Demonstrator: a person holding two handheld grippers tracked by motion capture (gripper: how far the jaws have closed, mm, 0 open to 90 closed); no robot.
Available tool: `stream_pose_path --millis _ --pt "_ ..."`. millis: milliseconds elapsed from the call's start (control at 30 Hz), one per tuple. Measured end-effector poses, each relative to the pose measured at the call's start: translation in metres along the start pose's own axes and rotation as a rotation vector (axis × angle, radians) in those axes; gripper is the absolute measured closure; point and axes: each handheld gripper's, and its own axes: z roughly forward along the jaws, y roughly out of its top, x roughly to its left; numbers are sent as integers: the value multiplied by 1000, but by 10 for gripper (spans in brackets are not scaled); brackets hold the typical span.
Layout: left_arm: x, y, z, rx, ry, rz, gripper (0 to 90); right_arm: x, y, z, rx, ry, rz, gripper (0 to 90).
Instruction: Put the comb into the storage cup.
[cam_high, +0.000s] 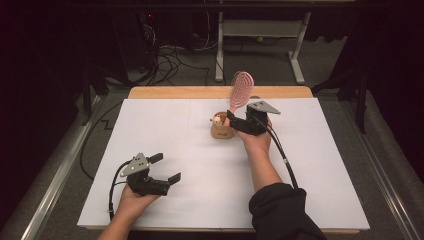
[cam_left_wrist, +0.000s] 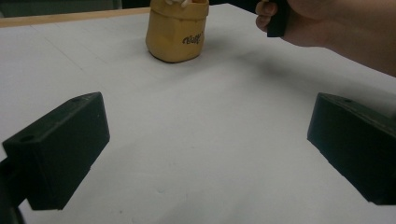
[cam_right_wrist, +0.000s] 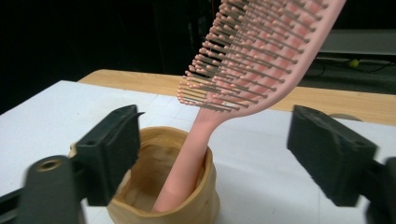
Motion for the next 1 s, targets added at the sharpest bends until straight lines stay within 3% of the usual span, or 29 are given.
stream_pose_path --millis 233,700,1000 --pt "0 0 0 -4 9 3 0 -2 -2 -10 0 -18 -13 5" --pt "0 0 1 -7 20 4 0 -1 -8 -42 -14 15 -55 5" --pt "1 0 -2 -4 16 8 0 2 -28 -57 27 31 -99 6"
